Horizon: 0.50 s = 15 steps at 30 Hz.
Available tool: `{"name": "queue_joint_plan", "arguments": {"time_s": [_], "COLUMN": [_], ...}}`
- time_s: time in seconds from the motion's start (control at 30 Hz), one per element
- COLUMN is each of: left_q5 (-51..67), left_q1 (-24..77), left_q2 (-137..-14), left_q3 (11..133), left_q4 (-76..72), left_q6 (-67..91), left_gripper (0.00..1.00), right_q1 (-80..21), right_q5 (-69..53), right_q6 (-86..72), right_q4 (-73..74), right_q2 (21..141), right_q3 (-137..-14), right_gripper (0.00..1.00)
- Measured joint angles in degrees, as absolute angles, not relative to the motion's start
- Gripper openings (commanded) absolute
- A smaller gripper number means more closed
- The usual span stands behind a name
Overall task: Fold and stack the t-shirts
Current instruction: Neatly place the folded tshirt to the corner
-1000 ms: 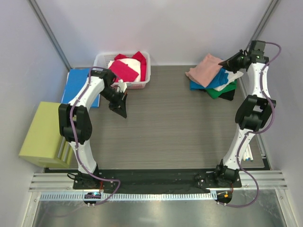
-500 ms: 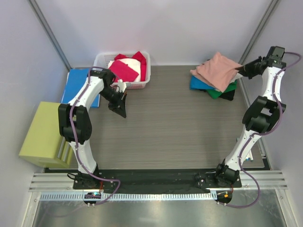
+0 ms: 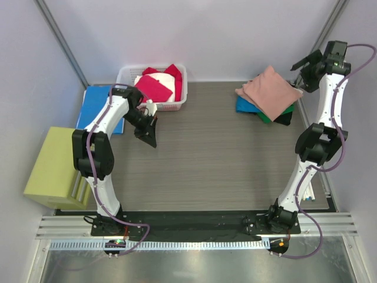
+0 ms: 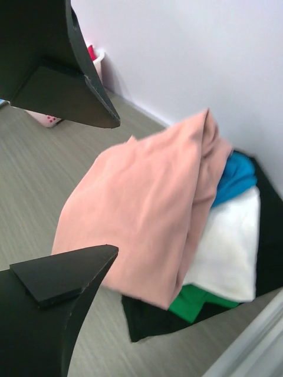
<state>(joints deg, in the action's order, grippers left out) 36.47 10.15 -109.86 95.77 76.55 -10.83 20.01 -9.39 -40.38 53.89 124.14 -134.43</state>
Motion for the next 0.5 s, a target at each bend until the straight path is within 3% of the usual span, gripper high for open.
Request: {"name": "queue_joint_plan", "arguments": {"time_s": [0.17, 0.5], "left_q5": [36.47, 36.51], "left_q1": [9.98, 9.96], "left_q2": [-109.69, -109.67], "left_q3": [95.42, 95.44], "left_q4": [76.62, 76.62], "left_q6": [-10.98, -10.96], "left_gripper": [0.0, 0.0], "right_q1": [15.81, 10.7], "right_q5": [-5.67, -19.94], "right_q6": [-39.27, -40.05], "right_q4": [54.22, 45.84], "right_q2": [123.0, 124.51], "right_q3": [-140.07, -131.81], "right_gripper": [1.0, 1.0]}}
